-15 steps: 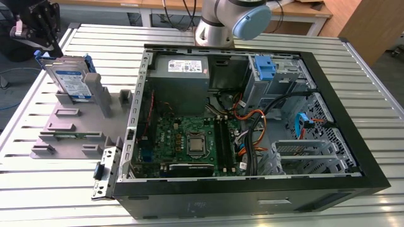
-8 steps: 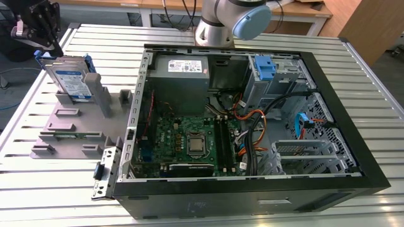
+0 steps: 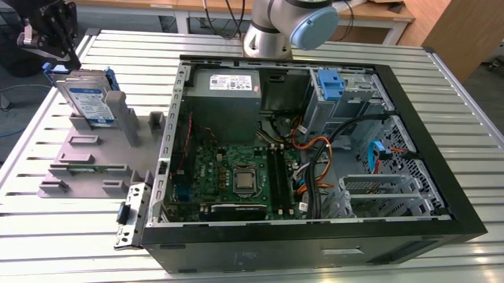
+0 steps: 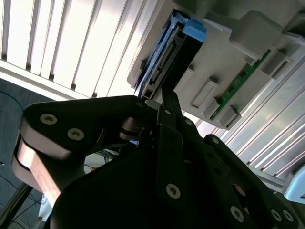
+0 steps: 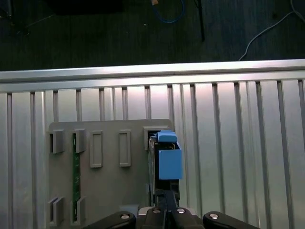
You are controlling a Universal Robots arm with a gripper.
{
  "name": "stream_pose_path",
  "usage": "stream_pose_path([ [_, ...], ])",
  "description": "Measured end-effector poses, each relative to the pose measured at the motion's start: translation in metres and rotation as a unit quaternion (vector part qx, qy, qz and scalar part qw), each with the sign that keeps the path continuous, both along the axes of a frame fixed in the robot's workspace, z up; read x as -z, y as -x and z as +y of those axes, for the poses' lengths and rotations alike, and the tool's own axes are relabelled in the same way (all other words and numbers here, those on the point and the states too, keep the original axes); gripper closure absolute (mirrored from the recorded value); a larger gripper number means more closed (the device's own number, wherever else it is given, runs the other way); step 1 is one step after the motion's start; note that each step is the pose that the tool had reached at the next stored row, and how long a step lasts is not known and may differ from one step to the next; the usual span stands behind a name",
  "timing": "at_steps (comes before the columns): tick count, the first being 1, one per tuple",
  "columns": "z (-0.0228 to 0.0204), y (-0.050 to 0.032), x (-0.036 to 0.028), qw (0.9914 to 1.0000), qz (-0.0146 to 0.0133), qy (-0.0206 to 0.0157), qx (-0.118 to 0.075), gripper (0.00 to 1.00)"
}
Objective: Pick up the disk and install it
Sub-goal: 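Pick up the disk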
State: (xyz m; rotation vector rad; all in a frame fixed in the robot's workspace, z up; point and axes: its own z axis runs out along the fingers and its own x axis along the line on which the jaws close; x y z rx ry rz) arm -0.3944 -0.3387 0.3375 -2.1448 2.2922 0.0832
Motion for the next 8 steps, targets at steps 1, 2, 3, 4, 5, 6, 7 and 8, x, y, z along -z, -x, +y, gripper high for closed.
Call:
stream_pose_path([
  [1,0.0001,-0.0001,0.0002,1.0,0.0,-0.0001,0.0,0.89],
  [2,0.0001,-0.0001,0.0002,1.0,0.0,-0.0001,0.0,0.89],
  [3,0.0001,-0.0001,0.0001,1.0,0.0001,-0.0001,0.0,0.89],
  [4,0.0001,-0.0001,0.0,1.0,0.0002,0.0,0.0,0.89],
  [5,0.0002,-0.0001,0.0001,1.0,0.0001,-0.0001,0.0,0.89],
  [6,0.0002,-0.0001,0.0001,1.0,0.0001,-0.0001,0.0,0.89],
  [7,0.0002,-0.0001,0.0001,1.0,0.0001,-0.0001,0.0,0.89],
  [8,0.0002,-0.0001,0.0002,1.0,0.0001,-0.0001,0.0,0.89],
])
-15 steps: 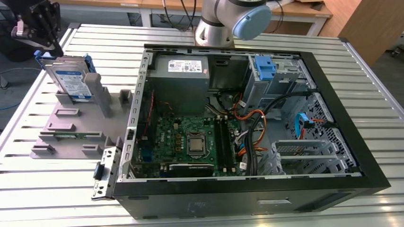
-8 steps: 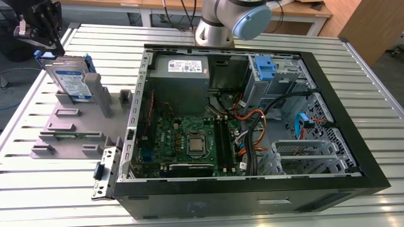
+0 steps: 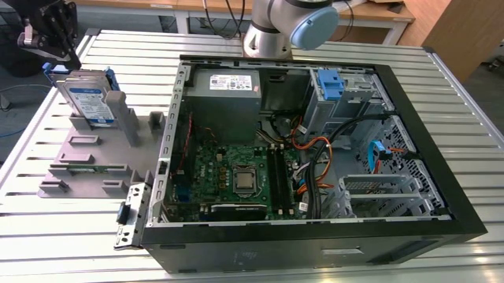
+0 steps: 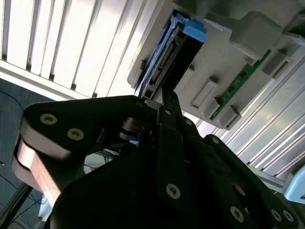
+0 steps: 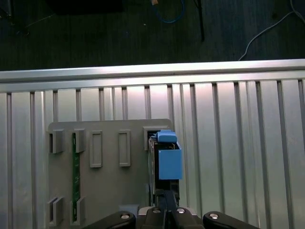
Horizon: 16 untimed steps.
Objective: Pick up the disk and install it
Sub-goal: 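Pick up the disk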
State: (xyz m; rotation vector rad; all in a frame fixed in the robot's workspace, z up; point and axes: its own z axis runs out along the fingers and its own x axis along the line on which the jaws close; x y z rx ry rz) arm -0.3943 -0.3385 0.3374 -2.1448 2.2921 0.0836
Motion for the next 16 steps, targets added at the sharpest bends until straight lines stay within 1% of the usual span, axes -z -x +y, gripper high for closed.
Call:
stream_pose_path([
  [2,0.0,0.0,0.0,1.0,0.0,0.0,0.0,0.89],
  [3,0.0,0.0,0.0,1.0,0.0,0.0,0.0,0.83],
  [4,0.0,0.0,0.0,1.0,0.0,0.0,0.0,0.83],
  [6,0.0,0.0,0.0001,1.0,0.0,0.0,0.0,0.71],
  [7,0.0,0.0,0.0,1.0,0.0,0.0,0.0,0.71],
  [9,0.0,0.0,0.0001,1.0,0.0,0.0,0.0,0.59],
  [10,0.0001,0.0,0.0001,1.0,0.0,0.0,0.0,0.59],
  [13,0.0,0.0,0.0001,1.0,0.0,0.0,0.0,0.42],
  [15,0.0001,0.0,0.0001,1.0,0.0,0.0,0.0,0.42],
  [16,0.0001,0.0,0.0001,1.0,0.0,0.0,0.0,0.36],
])
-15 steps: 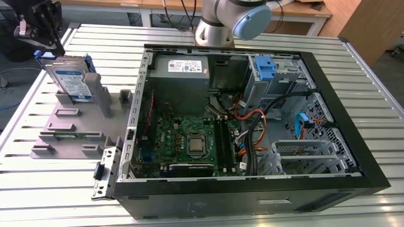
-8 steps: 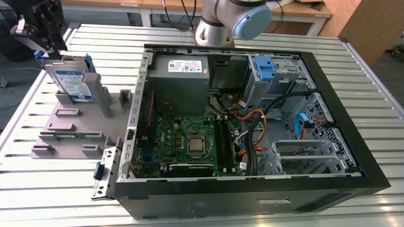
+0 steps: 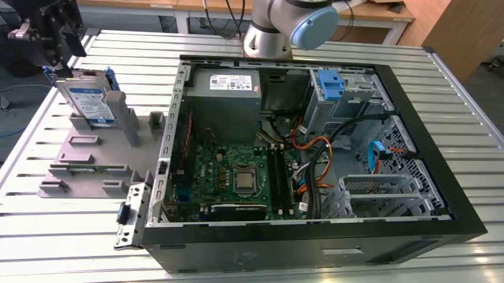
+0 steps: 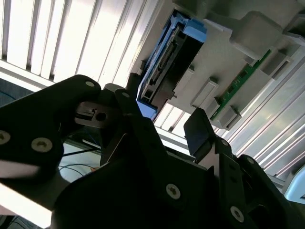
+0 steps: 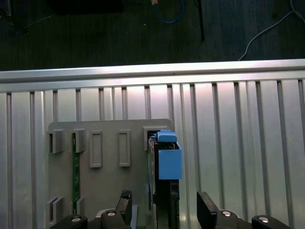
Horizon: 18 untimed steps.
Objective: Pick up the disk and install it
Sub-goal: 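Pick up the disk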
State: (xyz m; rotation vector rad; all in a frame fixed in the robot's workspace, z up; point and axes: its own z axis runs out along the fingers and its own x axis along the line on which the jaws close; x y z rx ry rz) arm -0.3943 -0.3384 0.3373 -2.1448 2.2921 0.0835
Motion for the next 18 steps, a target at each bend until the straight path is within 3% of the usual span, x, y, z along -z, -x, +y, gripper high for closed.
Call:
stream_pose_path([
  [5,0.0002,0.0001,0.0026,0.99998,-0.0008,0.0,-0.007,0.36],
  [10,0.0007,0.0009,0.0118,0.9997,-0.0032,-0.0001,-0.024,0.36],
  [18,0.0007,0.0022,0.0253,0.99872,-0.0038,-0.0008,-0.05,0.36],
])
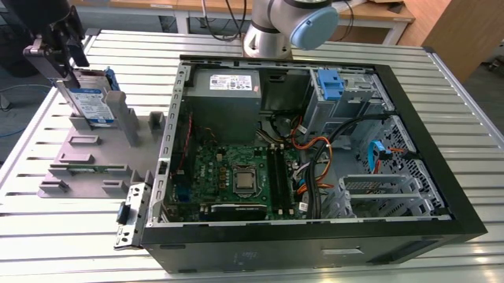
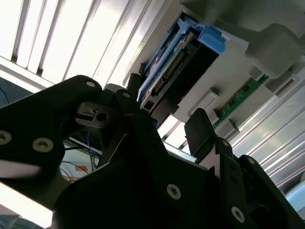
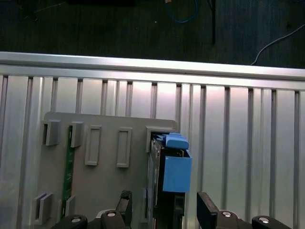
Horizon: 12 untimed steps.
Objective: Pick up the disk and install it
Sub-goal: 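Pick up the disk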
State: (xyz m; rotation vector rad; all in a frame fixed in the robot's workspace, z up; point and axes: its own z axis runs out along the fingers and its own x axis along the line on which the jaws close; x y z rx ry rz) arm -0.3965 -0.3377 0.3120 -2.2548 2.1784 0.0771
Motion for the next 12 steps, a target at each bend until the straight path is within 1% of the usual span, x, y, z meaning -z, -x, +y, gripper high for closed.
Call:
stream_pose_path([
  [1,0.0,0.0,0.0014,1.0,0.0,-0.0002,-0.001,0.36],
  [3,0.0001,0.0001,0.0044,1.0,-0.0001,-0.0022,0.0,0.36],
  [5,0.0,0.0,0.0068,0.99999,-0.0002,-0.005,-0.001,0.36],
  [7,0.0001,0.0001,0.0075,0.99997,-0.0004,-0.0076,-0.001,0.36],
  [10,0.0,0.0,0.0081,0.99994,-0.0033,-0.0098,-0.002,0.36],
  [12,0.0,0.0,0.0081,0.99994,-0.0034,-0.01,-0.002,0.36],
])
